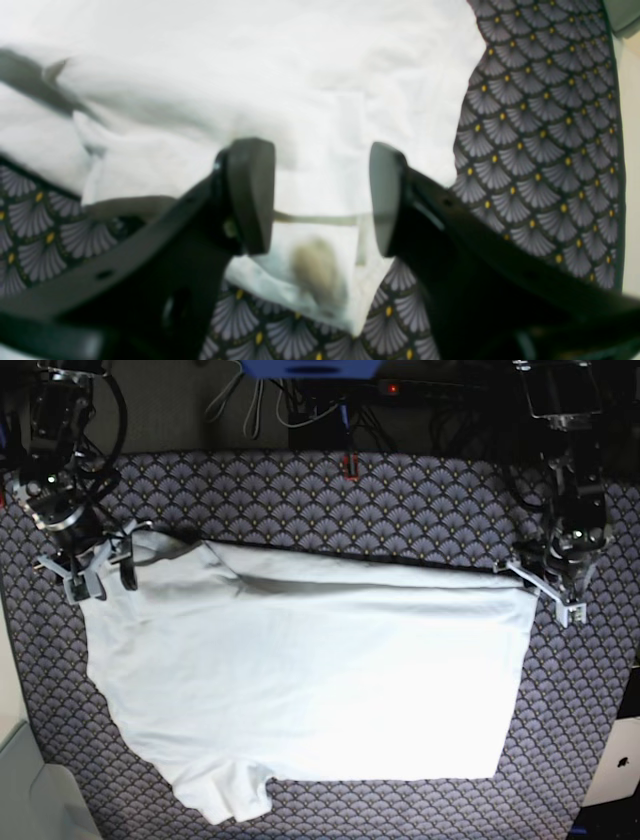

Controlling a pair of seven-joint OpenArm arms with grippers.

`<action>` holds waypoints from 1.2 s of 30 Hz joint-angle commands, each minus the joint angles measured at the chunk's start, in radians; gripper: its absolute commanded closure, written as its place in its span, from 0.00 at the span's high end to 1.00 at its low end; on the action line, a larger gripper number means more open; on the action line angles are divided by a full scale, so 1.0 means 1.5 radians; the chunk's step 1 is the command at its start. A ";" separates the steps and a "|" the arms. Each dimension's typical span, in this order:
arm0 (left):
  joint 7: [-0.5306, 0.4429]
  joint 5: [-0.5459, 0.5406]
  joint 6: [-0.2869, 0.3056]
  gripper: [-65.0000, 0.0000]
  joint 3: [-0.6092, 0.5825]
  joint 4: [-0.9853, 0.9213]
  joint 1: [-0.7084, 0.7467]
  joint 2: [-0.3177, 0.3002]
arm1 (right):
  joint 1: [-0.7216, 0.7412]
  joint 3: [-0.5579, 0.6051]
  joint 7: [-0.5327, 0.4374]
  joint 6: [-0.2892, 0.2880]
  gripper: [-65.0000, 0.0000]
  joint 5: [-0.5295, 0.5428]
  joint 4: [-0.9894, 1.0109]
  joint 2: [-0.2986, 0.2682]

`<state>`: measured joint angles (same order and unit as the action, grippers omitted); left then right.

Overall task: Fold the T-shirt properly
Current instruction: 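Hold the shirt taut with both grippers, adjusting the left grip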

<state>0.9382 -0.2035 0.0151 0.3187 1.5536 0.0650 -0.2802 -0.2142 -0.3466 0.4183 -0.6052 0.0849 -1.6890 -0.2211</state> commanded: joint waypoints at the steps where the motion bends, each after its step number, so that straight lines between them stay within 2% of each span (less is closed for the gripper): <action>1: -0.013 0.000 -0.001 0.34 0.003 0.013 -0.008 -0.010 | 0.006 -0.004 -0.016 0.004 0.48 0.006 -0.012 -0.011; 5: -0.016 0.000 0.000 0.34 -0.001 0.004 -0.014 -0.010 | 0.006 -0.004 -0.016 0.004 0.48 0.006 -0.012 -0.010; 13: -0.017 0.001 -0.006 0.34 -0.100 -0.032 -0.071 -0.006 | 0.006 -0.004 -0.016 0.004 0.48 0.006 -0.012 -0.011; 18: -0.018 0.000 -0.007 0.34 -0.108 -0.088 -0.112 -0.002 | 0.006 -0.009 -0.016 0.004 0.48 0.006 -0.012 -0.013; 21: -0.012 0.000 -0.004 0.34 -0.109 -0.071 -0.118 -0.002 | 0.007 -0.029 -0.016 0.004 0.48 0.006 -0.010 -0.012; 29: -0.009 0.001 -0.004 0.34 -0.106 0.062 -0.065 -0.013 | 0.007 -0.029 -0.016 0.004 0.48 0.006 -0.012 -0.013; 36: -0.036 0.001 -0.003 0.34 -0.105 0.069 0.026 -0.075 | 0.007 -0.029 -0.016 0.004 0.48 0.006 -0.012 -0.013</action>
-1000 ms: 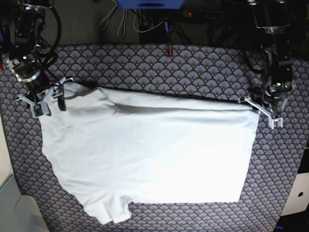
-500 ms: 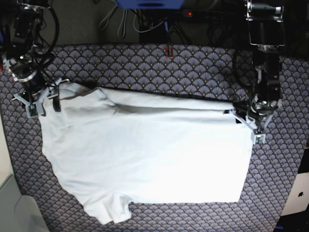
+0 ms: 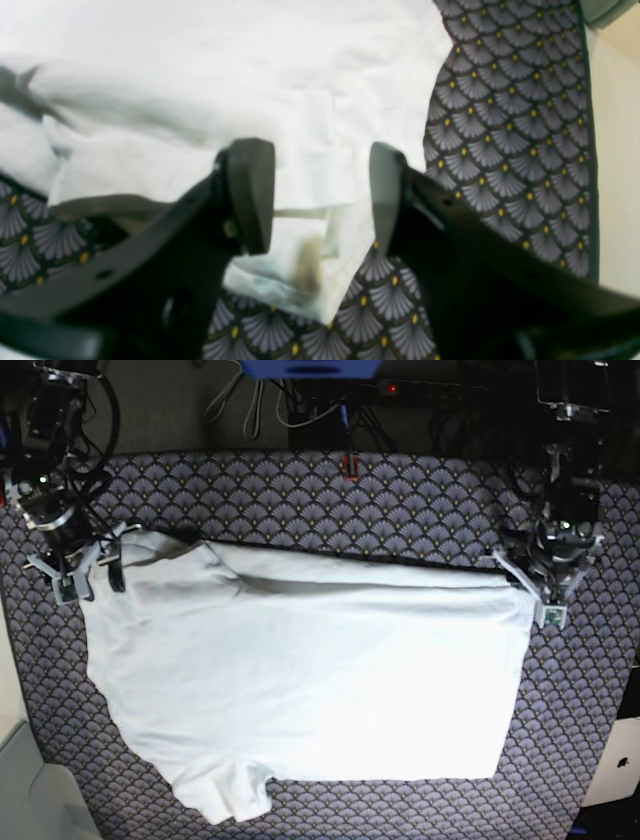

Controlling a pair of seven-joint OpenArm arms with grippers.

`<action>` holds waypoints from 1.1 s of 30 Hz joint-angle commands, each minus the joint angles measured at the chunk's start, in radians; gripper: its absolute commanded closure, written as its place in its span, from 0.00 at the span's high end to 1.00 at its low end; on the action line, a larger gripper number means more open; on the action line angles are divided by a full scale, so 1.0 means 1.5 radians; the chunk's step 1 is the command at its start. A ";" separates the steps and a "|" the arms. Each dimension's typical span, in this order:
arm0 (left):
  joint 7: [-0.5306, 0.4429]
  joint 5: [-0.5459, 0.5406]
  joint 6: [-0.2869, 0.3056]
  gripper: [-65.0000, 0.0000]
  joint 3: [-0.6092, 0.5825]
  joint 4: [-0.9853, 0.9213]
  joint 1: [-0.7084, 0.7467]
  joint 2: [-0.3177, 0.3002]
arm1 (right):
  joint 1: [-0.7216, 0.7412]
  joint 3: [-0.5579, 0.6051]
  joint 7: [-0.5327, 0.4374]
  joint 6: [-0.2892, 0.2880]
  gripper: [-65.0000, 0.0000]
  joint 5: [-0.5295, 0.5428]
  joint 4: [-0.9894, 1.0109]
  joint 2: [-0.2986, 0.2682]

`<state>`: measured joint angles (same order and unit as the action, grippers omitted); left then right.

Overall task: Fold the T-shirt properly
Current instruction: 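Hold the shirt taut with both grippers, adjusting the left grip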

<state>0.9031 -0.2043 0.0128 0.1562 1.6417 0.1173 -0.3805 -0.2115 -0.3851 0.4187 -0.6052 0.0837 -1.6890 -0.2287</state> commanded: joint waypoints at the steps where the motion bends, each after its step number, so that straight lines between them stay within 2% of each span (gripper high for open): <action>1: -0.029 0.002 -0.002 0.34 0.004 0.001 0.000 -0.013 | 0.005 -0.004 -0.017 0.004 0.48 0.007 -0.012 -0.008; 5: -0.069 0.002 -0.002 0.34 0.015 -0.030 0.018 -0.022 | 0.005 -0.004 -0.017 0.004 0.48 0.007 -0.011 -0.007; 14: -0.071 0.002 -0.001 0.34 0.027 -0.049 -0.003 -0.020 | 0.004 -0.004 -0.017 0.004 0.48 0.007 -0.010 -0.005; 18: -0.068 0.002 -0.001 0.34 0.026 -0.086 -0.035 -0.009 | 0.003 -0.005 -0.017 0.004 0.48 0.006 -0.010 -0.004; 33: -0.075 0.002 -0.001 0.34 0.026 -0.172 -0.079 -0.007 | -0.014 -0.005 -0.018 0.004 0.48 0.006 -0.012 -0.007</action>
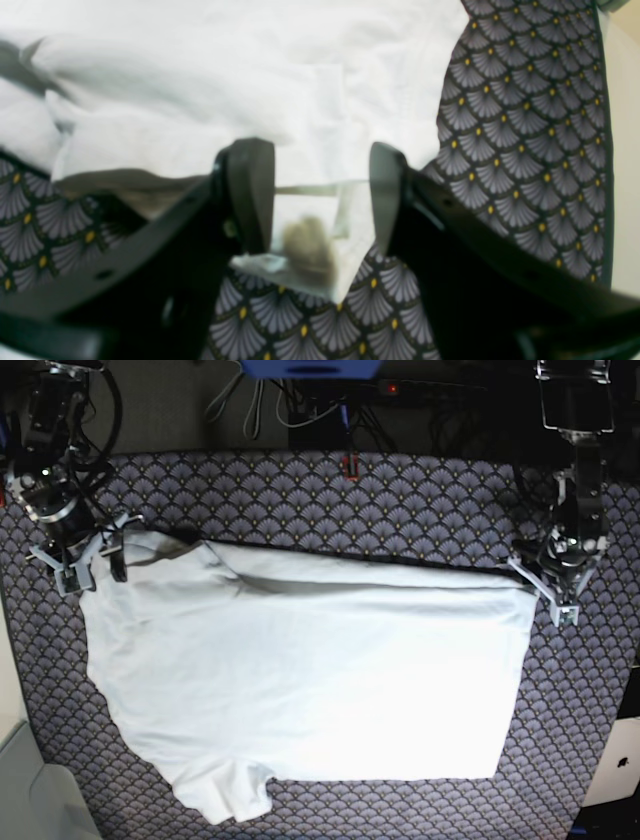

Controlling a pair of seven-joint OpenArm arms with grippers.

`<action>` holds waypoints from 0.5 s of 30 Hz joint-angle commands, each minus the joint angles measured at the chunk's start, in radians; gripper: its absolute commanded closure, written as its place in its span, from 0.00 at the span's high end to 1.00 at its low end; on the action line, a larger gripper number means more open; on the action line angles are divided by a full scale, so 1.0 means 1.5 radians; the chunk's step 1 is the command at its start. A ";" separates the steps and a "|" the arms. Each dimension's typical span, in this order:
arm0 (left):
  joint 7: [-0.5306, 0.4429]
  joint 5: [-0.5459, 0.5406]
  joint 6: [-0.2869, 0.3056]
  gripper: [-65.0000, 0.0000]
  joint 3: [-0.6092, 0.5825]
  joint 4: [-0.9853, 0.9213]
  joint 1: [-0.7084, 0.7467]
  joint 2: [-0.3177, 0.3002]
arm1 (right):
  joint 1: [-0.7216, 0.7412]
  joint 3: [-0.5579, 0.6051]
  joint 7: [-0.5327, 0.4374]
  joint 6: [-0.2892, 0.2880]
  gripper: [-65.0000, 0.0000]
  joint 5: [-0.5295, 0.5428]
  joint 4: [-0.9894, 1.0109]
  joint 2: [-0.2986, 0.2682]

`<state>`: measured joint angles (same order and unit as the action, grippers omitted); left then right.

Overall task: Fold the T-shirt properly
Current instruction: 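Hold the shirt taut with both grippers, adjusting the left grip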

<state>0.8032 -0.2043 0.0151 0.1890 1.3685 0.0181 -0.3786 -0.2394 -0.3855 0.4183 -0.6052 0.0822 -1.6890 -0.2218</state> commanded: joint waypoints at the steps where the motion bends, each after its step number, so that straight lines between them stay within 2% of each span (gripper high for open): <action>1: -0.008 0.002 -0.002 0.34 0.004 0.010 -0.017 -0.007 | 0.005 -0.004 -0.018 0.004 0.48 0.007 -0.012 -0.011; 15: -0.009 0.002 -0.002 0.34 0.004 0.013 -0.036 0.006 | 0.005 -0.004 -0.018 0.004 0.48 0.007 -0.012 -0.011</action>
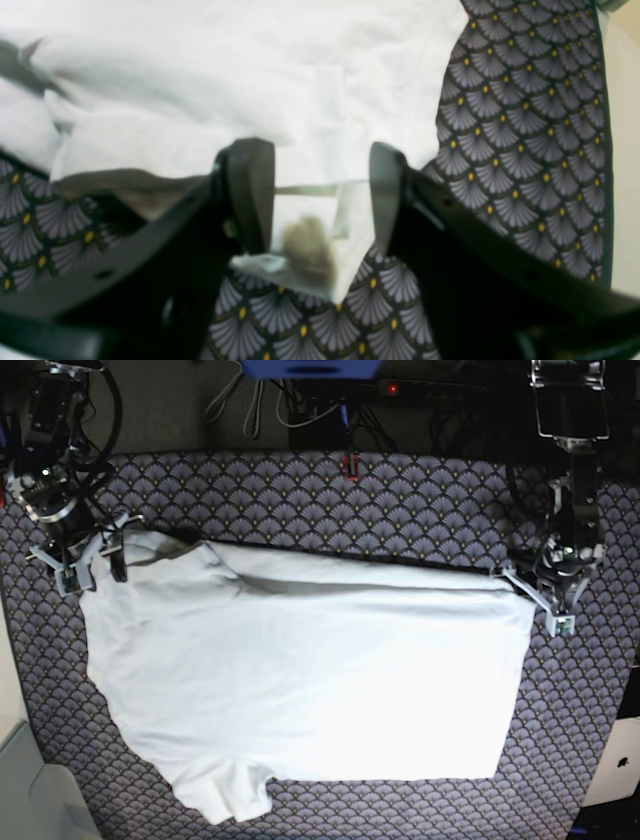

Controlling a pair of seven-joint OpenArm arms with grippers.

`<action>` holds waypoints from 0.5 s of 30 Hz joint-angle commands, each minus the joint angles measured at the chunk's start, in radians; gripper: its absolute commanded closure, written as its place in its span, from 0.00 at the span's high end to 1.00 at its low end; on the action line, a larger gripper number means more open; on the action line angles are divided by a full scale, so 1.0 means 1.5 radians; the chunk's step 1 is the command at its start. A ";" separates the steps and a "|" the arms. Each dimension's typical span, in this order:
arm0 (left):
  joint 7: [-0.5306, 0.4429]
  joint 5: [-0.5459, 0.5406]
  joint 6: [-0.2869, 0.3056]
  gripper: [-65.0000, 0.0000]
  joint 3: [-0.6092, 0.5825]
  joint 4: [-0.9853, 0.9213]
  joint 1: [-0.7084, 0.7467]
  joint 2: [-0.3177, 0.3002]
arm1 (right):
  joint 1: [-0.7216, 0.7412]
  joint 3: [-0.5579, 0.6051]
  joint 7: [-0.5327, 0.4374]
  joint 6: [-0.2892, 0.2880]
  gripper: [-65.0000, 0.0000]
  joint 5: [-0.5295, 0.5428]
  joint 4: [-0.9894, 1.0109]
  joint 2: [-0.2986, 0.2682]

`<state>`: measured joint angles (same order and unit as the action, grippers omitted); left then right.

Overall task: Fold the T-shirt properly
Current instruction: 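Hold the shirt taut with both grippers, adjusting the left grip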

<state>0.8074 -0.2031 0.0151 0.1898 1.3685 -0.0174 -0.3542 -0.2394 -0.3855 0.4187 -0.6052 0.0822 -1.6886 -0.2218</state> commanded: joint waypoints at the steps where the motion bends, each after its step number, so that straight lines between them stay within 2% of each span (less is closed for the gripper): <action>1: -0.012 0.001 -0.002 0.34 0.004 0.018 -0.012 -0.010 | 0.006 -0.004 -0.018 0.004 0.48 0.007 -0.012 -0.011; 8: -0.018 0.001 -0.003 0.34 0.004 0.023 -0.018 -0.010 | 0.009 -0.003 -0.018 0.004 0.48 0.007 -0.012 -0.011; 15: -0.087 0.001 -0.007 0.34 -0.043 -0.037 -0.022 -0.010 | 0.009 -0.002 -0.018 0.004 0.48 0.007 -0.011 -0.011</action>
<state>0.6727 -0.1997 -0.0006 0.1219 1.3037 -0.0341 -0.3534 -0.2337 -0.3851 0.4183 -0.6052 0.0822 -1.6886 -0.2214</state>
